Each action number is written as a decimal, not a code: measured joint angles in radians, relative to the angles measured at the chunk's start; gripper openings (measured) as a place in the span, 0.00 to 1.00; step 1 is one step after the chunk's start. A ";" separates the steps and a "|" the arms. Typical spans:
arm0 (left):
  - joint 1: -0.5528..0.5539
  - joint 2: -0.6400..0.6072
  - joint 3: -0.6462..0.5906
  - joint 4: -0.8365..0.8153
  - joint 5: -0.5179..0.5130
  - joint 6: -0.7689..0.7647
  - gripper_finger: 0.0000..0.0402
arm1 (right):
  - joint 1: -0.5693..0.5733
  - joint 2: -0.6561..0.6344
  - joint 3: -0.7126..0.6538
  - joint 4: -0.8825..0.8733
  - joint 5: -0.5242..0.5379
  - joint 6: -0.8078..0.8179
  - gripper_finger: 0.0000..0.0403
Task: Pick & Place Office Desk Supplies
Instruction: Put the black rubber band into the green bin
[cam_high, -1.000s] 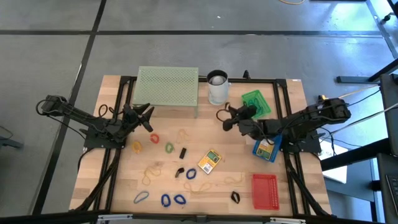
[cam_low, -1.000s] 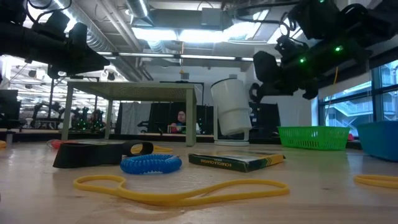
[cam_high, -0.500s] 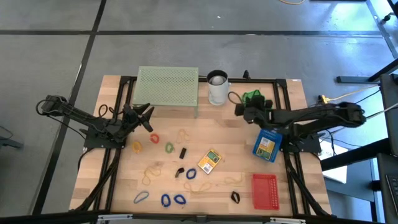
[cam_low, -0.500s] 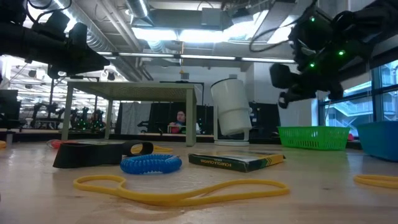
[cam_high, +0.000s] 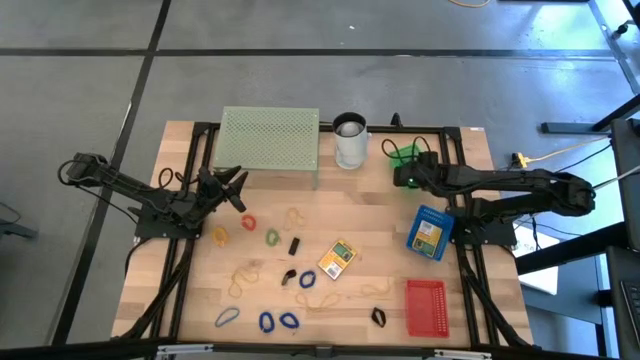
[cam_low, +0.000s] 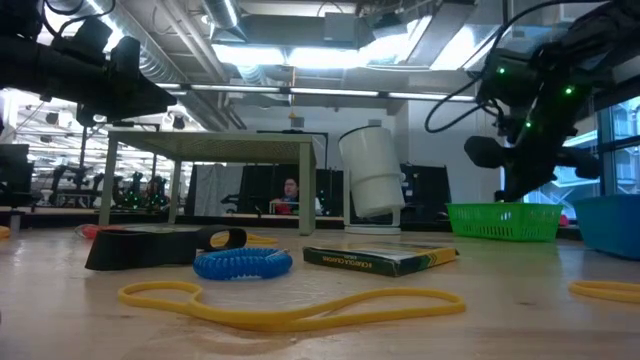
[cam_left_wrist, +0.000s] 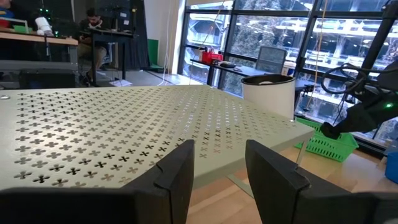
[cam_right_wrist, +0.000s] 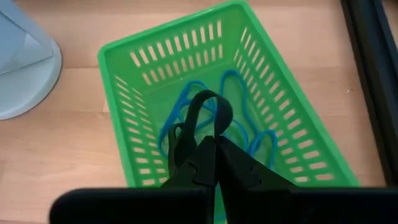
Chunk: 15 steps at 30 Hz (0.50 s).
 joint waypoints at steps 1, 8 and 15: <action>0.000 0.000 0.000 0.000 0.000 0.000 0.35 | -0.001 0.000 0.000 0.000 -0.002 0.000 0.02; 0.000 0.000 0.000 0.000 0.000 0.000 0.35 | -0.001 0.000 0.000 0.000 -0.006 -0.003 0.11; 0.000 0.000 0.000 0.000 0.000 0.000 0.35 | -0.001 0.000 0.000 0.000 -0.027 -0.024 0.34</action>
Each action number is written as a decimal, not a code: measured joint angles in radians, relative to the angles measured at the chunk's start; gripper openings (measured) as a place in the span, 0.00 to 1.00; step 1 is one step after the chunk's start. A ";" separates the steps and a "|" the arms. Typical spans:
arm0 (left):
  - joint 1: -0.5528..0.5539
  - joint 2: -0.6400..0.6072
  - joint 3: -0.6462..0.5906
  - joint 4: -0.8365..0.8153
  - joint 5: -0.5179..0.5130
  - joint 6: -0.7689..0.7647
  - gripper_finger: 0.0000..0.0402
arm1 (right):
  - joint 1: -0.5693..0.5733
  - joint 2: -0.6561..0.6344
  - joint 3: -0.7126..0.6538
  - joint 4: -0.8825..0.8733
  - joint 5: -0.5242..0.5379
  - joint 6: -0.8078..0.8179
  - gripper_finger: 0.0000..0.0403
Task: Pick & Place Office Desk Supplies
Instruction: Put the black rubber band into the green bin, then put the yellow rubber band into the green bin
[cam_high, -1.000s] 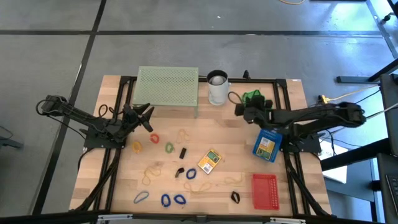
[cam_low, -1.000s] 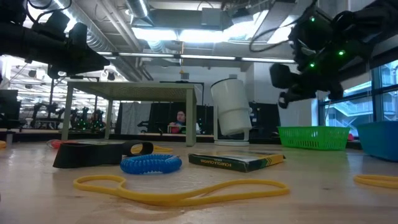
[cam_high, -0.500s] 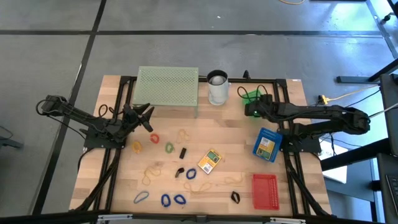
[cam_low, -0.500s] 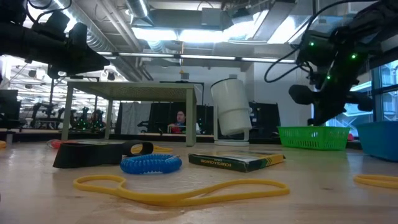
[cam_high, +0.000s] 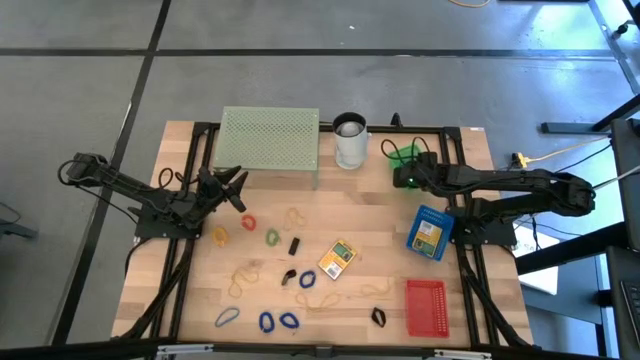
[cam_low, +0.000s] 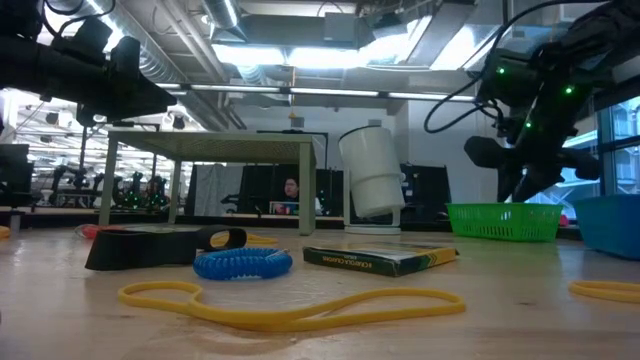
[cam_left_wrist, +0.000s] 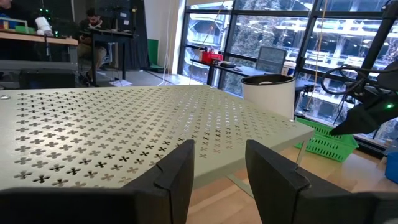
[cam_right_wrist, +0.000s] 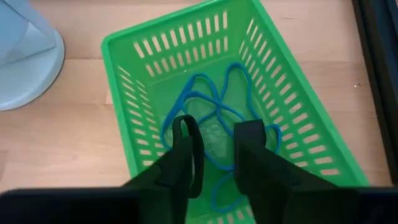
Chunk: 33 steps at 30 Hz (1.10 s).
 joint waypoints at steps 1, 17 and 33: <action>0.000 0.000 0.000 0.000 0.000 0.000 0.35 | 0.000 0.000 0.000 0.001 0.000 -0.013 0.38; 0.000 0.000 0.000 0.000 0.000 0.000 0.35 | 0.064 0.000 0.275 0.096 -0.263 -0.321 0.50; 0.000 0.000 0.000 0.000 0.000 0.000 0.35 | 0.177 0.184 0.291 0.579 -0.897 -0.535 0.49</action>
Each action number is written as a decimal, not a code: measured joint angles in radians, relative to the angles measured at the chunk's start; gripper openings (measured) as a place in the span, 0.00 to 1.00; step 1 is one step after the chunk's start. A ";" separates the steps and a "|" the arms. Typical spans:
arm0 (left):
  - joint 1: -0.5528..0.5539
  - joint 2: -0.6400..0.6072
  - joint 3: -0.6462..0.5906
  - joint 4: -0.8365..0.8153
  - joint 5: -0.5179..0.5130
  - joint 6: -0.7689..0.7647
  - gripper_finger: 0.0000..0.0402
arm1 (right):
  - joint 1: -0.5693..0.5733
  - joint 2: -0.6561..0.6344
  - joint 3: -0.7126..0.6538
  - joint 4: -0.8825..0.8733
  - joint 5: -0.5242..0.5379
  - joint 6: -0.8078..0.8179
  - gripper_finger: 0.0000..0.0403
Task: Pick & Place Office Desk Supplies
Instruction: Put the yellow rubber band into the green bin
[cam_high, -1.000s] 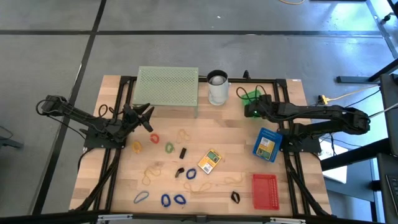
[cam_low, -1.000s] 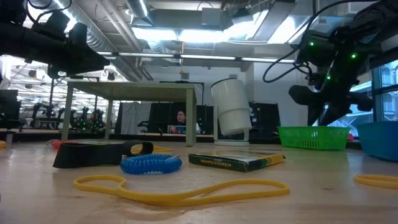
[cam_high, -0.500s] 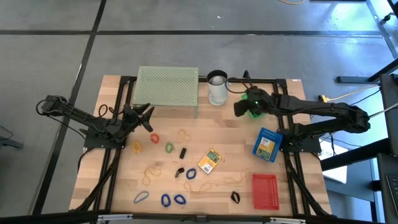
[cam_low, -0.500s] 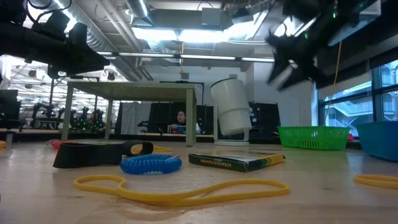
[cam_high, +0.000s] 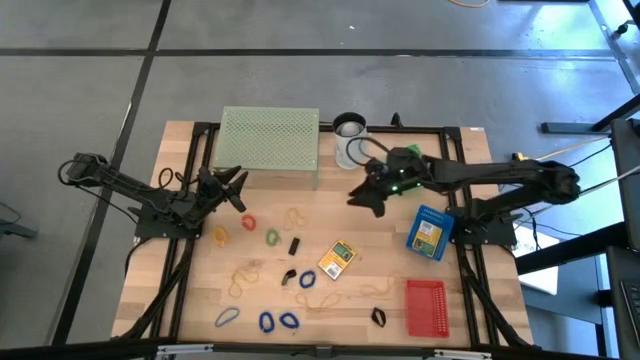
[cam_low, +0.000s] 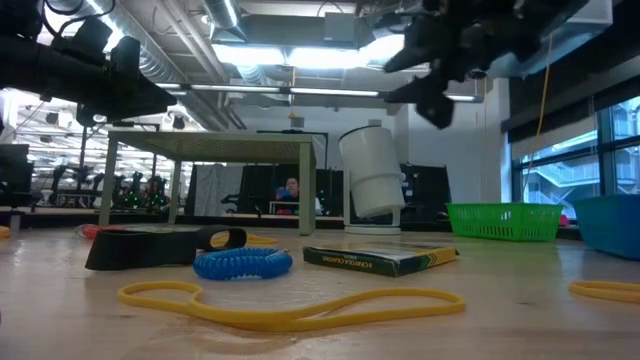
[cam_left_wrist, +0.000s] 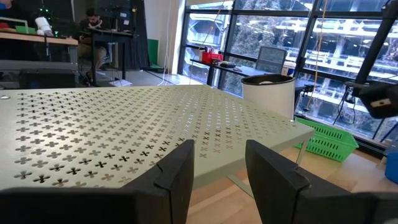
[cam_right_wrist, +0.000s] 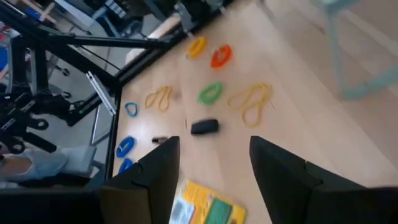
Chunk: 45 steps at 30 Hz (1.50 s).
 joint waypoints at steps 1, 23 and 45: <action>0.000 0.000 0.000 0.000 0.000 0.000 0.35 | 0.010 0.028 0.000 0.039 -0.001 0.000 0.49; 0.000 0.000 0.000 0.000 0.000 0.000 0.35 | 0.352 0.278 0.318 -0.493 0.249 -0.233 0.49; 0.000 0.000 0.000 0.000 0.000 0.000 0.35 | 0.781 0.352 0.342 -0.616 0.413 0.170 0.49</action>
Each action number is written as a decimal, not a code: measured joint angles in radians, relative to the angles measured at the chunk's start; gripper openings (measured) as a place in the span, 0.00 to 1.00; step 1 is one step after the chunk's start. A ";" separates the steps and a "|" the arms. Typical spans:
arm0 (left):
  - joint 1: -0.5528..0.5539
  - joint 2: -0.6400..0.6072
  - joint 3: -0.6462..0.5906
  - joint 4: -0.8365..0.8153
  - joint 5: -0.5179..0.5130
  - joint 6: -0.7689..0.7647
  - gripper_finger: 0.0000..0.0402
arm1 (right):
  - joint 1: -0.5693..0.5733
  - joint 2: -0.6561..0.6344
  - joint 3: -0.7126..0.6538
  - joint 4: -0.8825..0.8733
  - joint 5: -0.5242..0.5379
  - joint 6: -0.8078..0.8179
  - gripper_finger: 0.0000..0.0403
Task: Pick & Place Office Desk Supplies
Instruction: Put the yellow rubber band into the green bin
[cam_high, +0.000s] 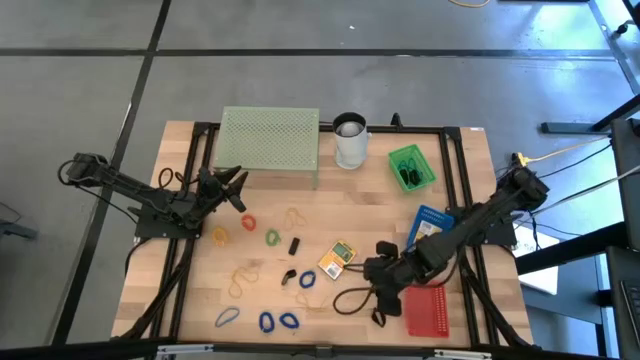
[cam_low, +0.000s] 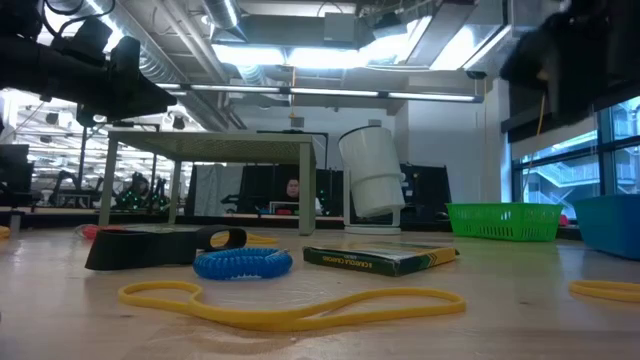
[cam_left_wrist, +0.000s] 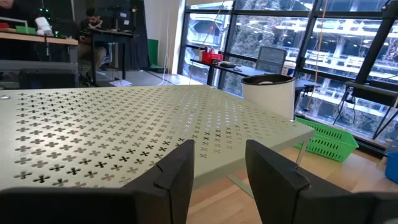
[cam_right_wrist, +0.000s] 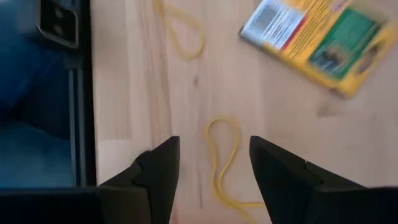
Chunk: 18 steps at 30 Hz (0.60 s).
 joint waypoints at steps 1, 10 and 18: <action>0.000 0.000 0.000 0.000 0.000 0.000 0.35 | 0.001 0.026 0.000 -0.002 -0.027 0.000 0.49; 0.000 0.000 0.000 0.000 0.000 0.000 0.35 | -0.007 0.187 -0.002 -0.007 -0.191 -0.070 0.49; 0.000 0.000 0.000 0.000 0.000 0.000 0.35 | -0.006 0.204 -0.002 -0.003 -0.033 -0.108 0.49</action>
